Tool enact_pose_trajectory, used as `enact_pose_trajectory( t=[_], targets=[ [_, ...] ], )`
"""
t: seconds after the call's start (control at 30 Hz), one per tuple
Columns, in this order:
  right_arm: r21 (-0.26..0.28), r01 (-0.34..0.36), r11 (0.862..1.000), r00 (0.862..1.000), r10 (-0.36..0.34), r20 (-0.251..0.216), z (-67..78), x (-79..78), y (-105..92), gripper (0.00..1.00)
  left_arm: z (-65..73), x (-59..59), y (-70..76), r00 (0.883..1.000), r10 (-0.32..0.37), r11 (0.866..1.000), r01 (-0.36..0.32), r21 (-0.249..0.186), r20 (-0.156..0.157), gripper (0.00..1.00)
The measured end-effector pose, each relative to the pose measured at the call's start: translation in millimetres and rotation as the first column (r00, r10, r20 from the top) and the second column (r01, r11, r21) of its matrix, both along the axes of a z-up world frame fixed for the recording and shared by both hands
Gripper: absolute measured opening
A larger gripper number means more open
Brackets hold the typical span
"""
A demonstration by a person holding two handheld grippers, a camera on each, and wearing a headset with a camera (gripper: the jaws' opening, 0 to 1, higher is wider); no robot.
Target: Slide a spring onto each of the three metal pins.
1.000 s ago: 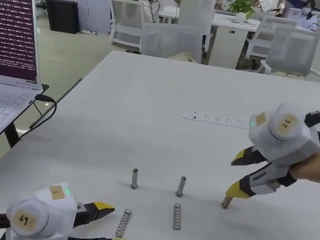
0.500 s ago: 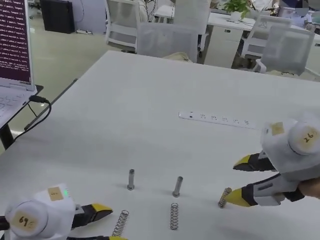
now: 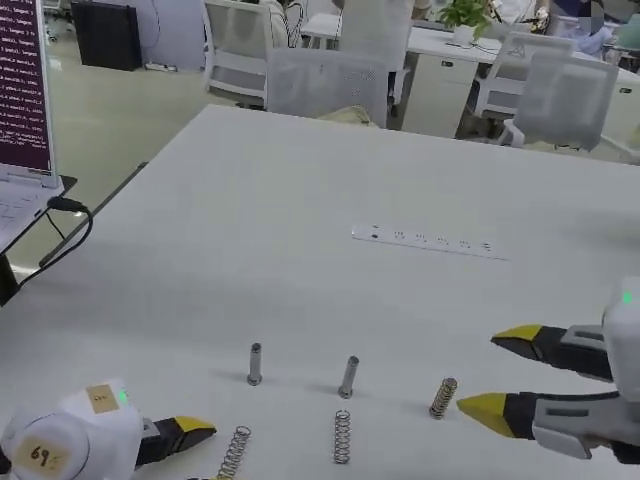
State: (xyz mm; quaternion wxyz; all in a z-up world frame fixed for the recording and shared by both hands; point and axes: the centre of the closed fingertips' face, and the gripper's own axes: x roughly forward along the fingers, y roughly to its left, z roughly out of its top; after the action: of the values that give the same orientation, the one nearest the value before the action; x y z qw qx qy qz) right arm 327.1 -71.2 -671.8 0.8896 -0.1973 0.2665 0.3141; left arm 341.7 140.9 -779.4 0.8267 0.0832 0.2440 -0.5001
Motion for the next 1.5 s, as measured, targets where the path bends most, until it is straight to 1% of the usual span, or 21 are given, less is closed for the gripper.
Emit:
enact_pose_trajectory(
  t=[0.03, 0.17, 0.23, 0.37, 0.4, 0.47, 0.53, 0.63, 0.7, 0.83, 0.9, 1.07, 1.23, 1.43, 1.5],
  targets=[
    [0.005, 0.008, 1.000, 1.000, -0.008, -0.008, -3.3, -5.3, -1.5, 0.46, -0.3, -0.2, -0.3, 1.000, -0.001, 1.000, 0.001, 0.002, 0.001, 0.36],
    [0.020, 0.044, 0.999, 0.998, -0.043, -0.037, -16.6, -17.9, -10.3, 0.46, -1.0, -0.2, -1.2, 1.000, -0.003, 1.000, 0.003, 0.003, 0.003, 0.35],
    [0.041, 0.066, 0.997, 0.997, -0.064, -0.052, -22.6, -23.8, -14.0, 0.46, -1.2, -0.3, -1.7, 1.000, -0.004, 1.000, 0.004, 0.003, 0.003, 0.35],
    [0.068, 0.074, 0.995, 0.996, -0.071, -0.045, -28.3, -31.9, -16.2, 0.47, -2.3, -0.5, -1.8, 1.000, -0.006, 1.000, 0.006, 0.008, 0.004, 0.34],
    [0.078, 0.079, 0.994, 0.996, -0.076, -0.036, -29.5, -32.8, -16.6, 0.48, -2.4, -0.3, -1.7, 1.000, -0.005, 1.000, 0.005, 0.006, 0.004, 0.33],
    [0.108, 0.087, 0.990, 0.996, -0.083, -0.039, -31.6, -35.0, -15.6, 0.50, -2.8, 0.3, -1.4, 1.000, -0.004, 1.000, 0.004, 0.008, 0.005, 0.33],
    [0.123, 0.091, 0.988, 0.996, -0.087, -0.033, -33.4, -36.3, -16.3, 0.52, -2.9, 0.3, -1.3, 1.000, -0.005, 1.000, 0.005, 0.009, 0.006, 0.32],
    [0.138, 0.106, 0.985, 0.994, -0.101, -0.037, -36.9, -37.8, -18.1, 0.56, -3.9, 0.4, -1.0, 1.000, -0.006, 1.000, 0.006, 0.017, 0.009, 0.31],
    [0.166, 0.114, 0.980, 0.993, -0.110, -0.028, -36.3, -38.4, -18.2, 0.60, -4.2, 0.2, -0.9, 1.000, -0.008, 1.000, 0.008, 0.017, 0.009, 0.30],
    [0.188, 0.122, 0.975, 0.993, -0.121, -0.019, -38.3, -39.5, -17.8, 0.68, -4.5, 0.5, -0.8, 1.000, -0.007, 1.000, 0.007, 0.018, 0.009, 0.29],
    [0.195, 0.122, 0.973, 0.993, -0.120, -0.024, -41.1, -40.3, -17.4, 0.70, -4.8, 0.8, -0.4, 1.000, -0.006, 1.000, 0.006, 0.020, 0.010, 0.29],
    [0.209, 0.131, 0.969, 0.991, -0.127, -0.034, -45.5, -41.0, -16.1, 0.80, -5.2, 1.3, 0.2, 1.000, -0.006, 1.000, 0.006, 0.025, 0.013, 0.27],
    [0.209, 0.136, 0.968, 0.991, -0.130, -0.044, -47.5, -41.7, -15.9, 0.81, -5.6, 2.0, 0.6, 1.000, -0.007, 1.000, 0.007, 0.029, 0.017, 0.24],
    [0.210, 0.140, 0.967, 0.990, -0.134, -0.044, -47.1, -40.9, -16.7, 0.80, -5.3, 2.8, 1.6, 0.999, -0.011, 0.999, 0.011, 0.033, 0.030, 0.19],
    [0.213, 0.140, 0.967, 0.990, -0.134, -0.044, -47.1, -41.2, -16.6, 0.80, -6.0, 3.3, 2.9, 0.999, -0.012, 0.999, 0.010, 0.042, 0.037, 0.18]
  ],
)
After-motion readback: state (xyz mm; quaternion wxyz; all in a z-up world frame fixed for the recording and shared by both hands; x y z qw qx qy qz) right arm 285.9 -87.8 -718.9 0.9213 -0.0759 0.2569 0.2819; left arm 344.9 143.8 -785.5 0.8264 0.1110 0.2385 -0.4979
